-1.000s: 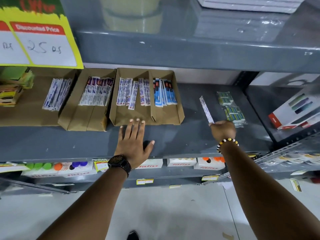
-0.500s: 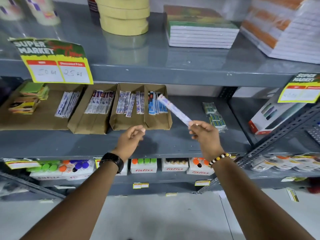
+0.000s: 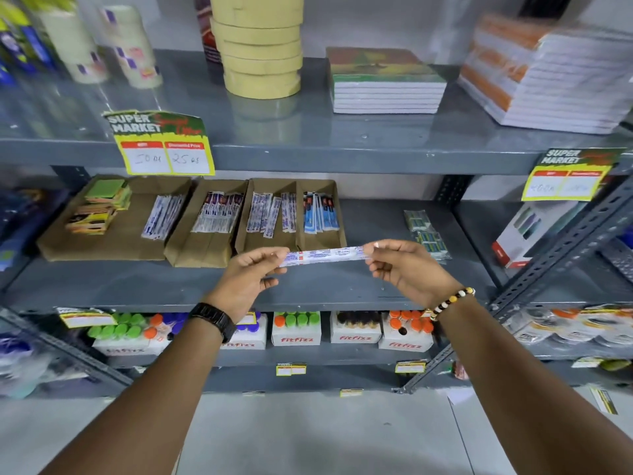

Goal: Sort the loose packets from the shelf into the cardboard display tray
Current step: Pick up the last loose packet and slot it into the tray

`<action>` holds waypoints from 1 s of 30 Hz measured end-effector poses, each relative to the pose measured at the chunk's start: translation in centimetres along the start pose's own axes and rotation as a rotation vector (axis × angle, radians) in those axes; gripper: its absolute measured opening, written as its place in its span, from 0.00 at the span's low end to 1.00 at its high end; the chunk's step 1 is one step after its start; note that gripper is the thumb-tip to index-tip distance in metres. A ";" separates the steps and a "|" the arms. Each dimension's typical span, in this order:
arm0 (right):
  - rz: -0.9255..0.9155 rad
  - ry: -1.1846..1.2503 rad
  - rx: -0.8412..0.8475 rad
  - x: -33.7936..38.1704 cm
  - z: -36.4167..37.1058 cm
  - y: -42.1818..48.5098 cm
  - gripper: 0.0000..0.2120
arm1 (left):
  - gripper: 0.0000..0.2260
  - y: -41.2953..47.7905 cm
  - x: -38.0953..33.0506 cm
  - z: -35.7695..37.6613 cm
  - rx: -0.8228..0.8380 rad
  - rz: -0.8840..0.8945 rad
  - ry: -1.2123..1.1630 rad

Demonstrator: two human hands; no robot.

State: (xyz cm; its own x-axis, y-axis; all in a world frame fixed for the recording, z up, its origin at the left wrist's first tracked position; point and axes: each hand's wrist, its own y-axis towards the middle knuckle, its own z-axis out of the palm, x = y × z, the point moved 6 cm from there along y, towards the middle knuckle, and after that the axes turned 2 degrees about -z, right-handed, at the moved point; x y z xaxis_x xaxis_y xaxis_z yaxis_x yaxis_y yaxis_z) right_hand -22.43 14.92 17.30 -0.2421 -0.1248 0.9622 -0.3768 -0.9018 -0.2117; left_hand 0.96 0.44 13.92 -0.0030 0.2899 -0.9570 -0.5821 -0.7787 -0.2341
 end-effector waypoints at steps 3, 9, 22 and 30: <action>-0.038 0.100 -0.005 1.2 0.6 -0.2 0.05 | 0.12 -0.7 -1.2 -0.1 0.006 0.029 -0.020; -0.071 0.137 0.022 2.4 1.2 0.0 0.06 | 0.13 -0.9 -2.9 -0.5 0.010 0.058 -0.052; 0.144 0.091 -0.234 -5.8 2.8 2.4 0.07 | 0.12 4.9 4.8 -4.1 -0.113 -0.010 0.365; 0.211 0.446 -0.375 -11.4 9.5 9.0 0.01 | 0.30 9.1 10.3 -4.7 -0.075 0.492 1.476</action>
State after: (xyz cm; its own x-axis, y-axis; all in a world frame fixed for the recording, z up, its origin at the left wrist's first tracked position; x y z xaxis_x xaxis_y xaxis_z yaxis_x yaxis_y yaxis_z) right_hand -14.54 4.25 6.04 -0.6653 -0.0263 0.7461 -0.5493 -0.6595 -0.5131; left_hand -0.53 -6.24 1.13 0.6244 -0.7423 -0.2433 -0.7237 -0.6669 0.1774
